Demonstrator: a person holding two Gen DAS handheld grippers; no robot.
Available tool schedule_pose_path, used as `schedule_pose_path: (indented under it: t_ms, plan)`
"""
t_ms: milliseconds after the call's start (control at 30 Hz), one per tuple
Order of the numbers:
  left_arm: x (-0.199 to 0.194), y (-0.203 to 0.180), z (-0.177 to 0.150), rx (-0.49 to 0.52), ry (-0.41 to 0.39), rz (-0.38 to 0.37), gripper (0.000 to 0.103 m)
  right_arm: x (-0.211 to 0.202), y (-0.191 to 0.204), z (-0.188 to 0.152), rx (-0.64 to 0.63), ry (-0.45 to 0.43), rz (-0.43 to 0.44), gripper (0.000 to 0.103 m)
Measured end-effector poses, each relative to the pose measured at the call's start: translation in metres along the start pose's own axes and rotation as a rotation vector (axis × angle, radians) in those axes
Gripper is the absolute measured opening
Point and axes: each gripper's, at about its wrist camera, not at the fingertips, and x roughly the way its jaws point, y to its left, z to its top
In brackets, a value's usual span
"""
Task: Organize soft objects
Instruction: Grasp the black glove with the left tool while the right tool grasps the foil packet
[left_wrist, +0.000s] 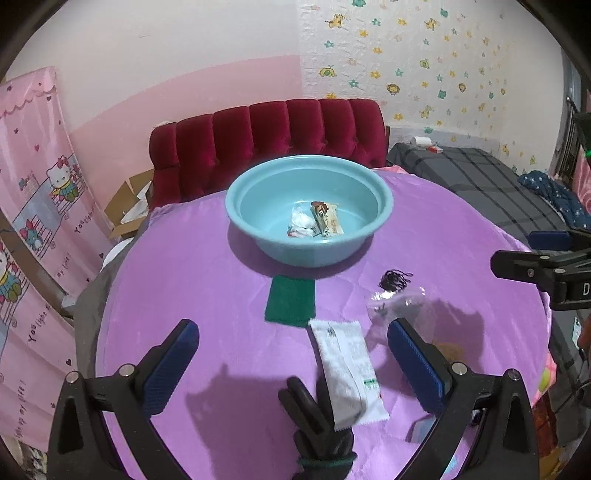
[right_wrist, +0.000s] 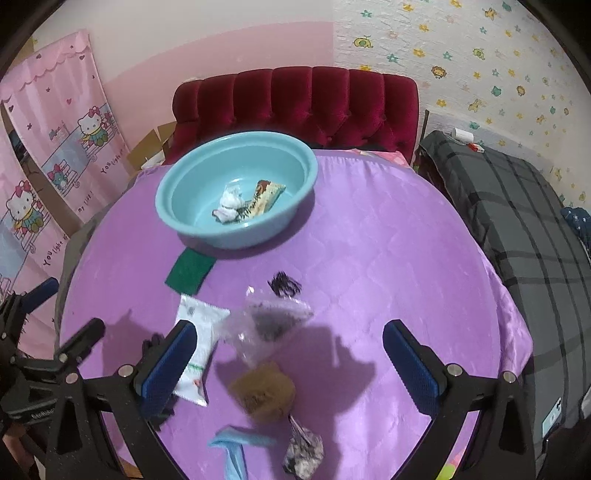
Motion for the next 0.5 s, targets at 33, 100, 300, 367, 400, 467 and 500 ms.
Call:
schedule_pose_path:
  t_ms: [33,100,300,367,400,467,500]
  plan:
    - [-0.002,0.000,-0.005,0.001,-0.004,-0.003,0.103,-0.002,-0.001,-0.007,-0.003,-0.006,-0.001,0.103]
    - [-0.004,-0.002,-0.017,0.007,0.004,-0.004,0.103,-0.005,-0.002,-0.020,-0.006,-0.012,-0.004,0.103]
    - [-0.008,-0.004,-0.055,0.007,0.020,-0.013,0.103,0.000,-0.011,-0.062,-0.007,0.006,-0.026,0.103]
    - [-0.008,-0.005,-0.065,0.005,0.029,-0.014,0.103,0.004,-0.016,-0.075,0.011,0.021,-0.023,0.103]
    - [-0.007,-0.005,-0.071,0.003,0.035,-0.020,0.103,0.006,-0.017,-0.081,0.015,0.029,-0.025,0.103]
    - [-0.005,-0.007,-0.082,0.013,0.038,-0.019,0.103,0.010,-0.020,-0.093,0.023,0.036,-0.032,0.103]
    - [-0.005,-0.008,-0.087,0.021,0.035,-0.015,0.103,0.013,-0.022,-0.099,0.025,0.042,-0.032,0.103]
